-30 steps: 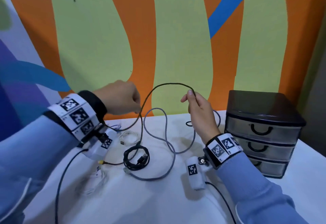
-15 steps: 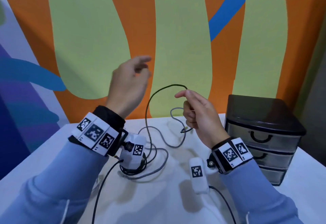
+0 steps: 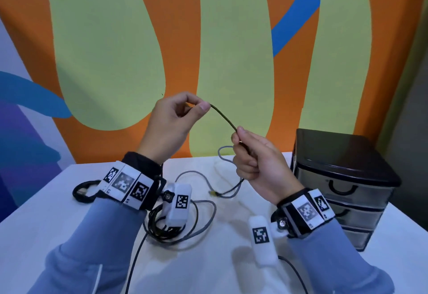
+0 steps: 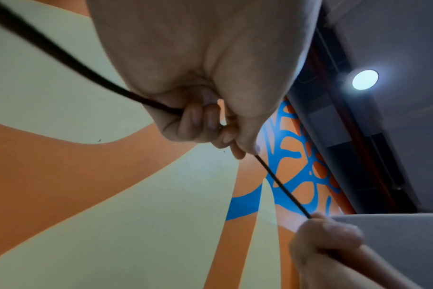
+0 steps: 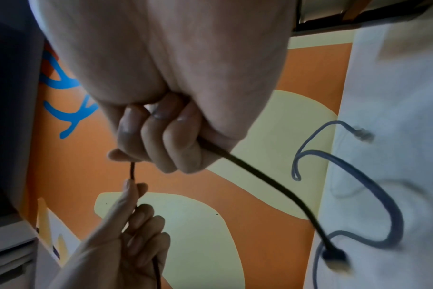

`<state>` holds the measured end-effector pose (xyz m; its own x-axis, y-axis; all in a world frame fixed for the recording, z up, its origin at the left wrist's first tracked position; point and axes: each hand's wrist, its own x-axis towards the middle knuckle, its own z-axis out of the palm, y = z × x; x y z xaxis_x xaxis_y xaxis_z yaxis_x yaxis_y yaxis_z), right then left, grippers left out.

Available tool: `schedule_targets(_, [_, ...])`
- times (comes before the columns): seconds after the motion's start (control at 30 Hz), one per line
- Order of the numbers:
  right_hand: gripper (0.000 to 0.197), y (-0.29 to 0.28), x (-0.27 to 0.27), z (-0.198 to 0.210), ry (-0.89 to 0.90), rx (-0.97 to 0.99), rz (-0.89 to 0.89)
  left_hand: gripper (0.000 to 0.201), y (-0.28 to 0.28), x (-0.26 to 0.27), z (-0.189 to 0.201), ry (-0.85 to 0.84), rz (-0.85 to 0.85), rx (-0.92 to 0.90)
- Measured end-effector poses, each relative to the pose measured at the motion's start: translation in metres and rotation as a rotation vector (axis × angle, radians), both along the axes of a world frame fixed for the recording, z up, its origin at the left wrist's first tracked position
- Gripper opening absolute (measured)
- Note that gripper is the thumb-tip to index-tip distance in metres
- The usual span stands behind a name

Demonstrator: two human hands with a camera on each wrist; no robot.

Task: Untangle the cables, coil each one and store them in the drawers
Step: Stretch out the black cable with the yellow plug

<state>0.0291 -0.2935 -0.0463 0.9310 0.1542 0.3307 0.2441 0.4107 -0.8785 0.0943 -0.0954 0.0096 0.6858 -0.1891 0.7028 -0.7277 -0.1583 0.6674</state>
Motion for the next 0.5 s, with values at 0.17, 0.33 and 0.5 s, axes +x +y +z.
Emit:
schedule_targets(0.17, [0.025,0.006,0.004,-0.007,0.019,-0.031,-0.011,0.015,-0.002,0.012,0.009,-0.059,0.020,0.065])
schedule_targets(0.33, [0.025,0.006,0.004,0.006,-0.032,-0.024,-0.006,0.016,-0.005,0.016,0.012,-0.117,0.067,0.153])
schedule_targets(0.5, [0.032,0.005,0.019,0.060,-0.115,0.016,-0.013,0.017,0.002,0.019,0.016,-0.120,0.177,0.195])
